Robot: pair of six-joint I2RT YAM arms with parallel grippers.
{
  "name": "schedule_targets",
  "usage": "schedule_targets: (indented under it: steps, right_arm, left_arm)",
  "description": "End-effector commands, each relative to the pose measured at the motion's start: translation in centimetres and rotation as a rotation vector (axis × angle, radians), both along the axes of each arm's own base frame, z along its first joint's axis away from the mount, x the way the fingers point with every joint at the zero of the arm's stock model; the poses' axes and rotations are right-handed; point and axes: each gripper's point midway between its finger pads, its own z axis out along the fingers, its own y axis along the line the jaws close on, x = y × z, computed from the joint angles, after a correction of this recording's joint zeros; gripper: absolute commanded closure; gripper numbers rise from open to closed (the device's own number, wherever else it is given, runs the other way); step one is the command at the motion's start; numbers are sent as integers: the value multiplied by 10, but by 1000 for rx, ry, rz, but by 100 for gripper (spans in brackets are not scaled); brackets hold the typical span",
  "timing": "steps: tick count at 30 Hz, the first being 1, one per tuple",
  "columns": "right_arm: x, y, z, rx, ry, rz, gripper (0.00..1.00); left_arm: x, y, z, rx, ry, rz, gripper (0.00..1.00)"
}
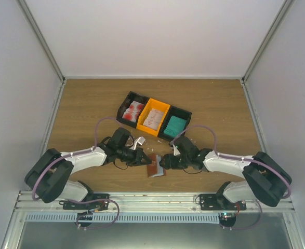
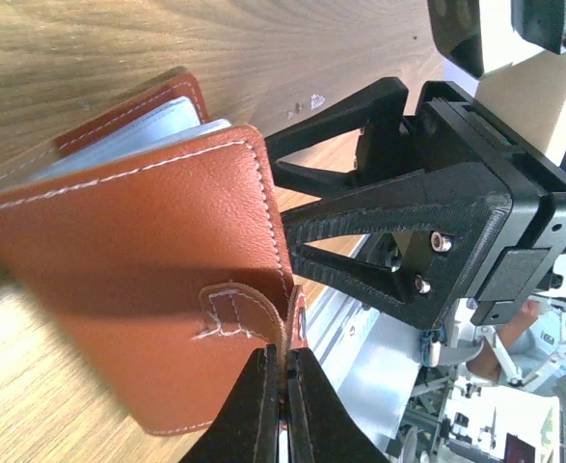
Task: Put the credit cards into the card holder
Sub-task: Close the card holder at the center of the board.
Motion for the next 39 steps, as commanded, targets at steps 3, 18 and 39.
schedule_targets:
  steps: [3, 18, 39]
  right_arm:
    - [0, -29, -7, -108, -16, -108, 42]
    - [9, -42, 34, -40, -148, -179, 42]
    - [-20, 14, 51, 209, -115, 152, 79]
  left_arm:
    - [7, -22, 8, -62, -41, -49, 100]
    - [12, -52, -26, 18, 6, -105, 78]
    - [14, -55, -24, 23, 9, -84, 55]
